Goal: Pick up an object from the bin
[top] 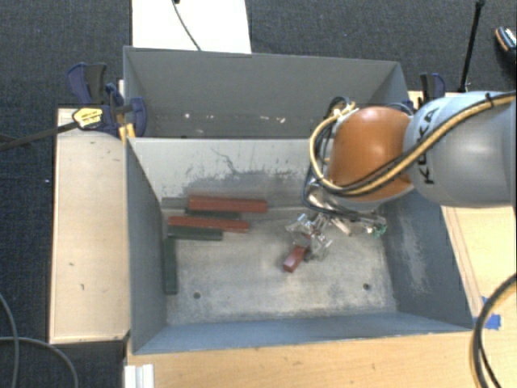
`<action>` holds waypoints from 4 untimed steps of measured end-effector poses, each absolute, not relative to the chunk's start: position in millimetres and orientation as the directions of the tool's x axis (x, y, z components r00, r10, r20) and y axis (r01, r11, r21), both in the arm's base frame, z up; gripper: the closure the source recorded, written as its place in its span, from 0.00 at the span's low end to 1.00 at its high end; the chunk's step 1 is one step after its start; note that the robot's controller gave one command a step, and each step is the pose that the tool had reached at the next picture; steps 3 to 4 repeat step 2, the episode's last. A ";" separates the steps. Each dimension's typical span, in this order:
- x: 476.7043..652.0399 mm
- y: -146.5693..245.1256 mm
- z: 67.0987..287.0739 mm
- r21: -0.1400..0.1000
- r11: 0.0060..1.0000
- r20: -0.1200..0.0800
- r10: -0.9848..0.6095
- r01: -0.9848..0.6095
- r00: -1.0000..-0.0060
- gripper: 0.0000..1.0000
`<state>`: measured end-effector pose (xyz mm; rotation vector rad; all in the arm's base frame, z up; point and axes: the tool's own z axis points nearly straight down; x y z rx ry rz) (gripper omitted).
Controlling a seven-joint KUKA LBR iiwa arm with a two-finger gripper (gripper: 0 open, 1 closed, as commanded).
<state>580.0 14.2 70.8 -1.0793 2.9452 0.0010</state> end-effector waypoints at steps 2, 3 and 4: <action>575.6 26.4 224.7 -0.005 0.756 -0.008 -0.655 -0.655 -0.756 1.00; 575.6 26.4 224.7 -0.005 0.756 -0.008 -0.655 -0.655 -0.756 1.00; 575.6 26.4 224.7 -0.005 0.756 -0.008 -0.655 -0.655 -0.756 1.00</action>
Offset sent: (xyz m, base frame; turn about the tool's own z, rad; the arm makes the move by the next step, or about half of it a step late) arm -0.0025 0.0097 0.0974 -0.0342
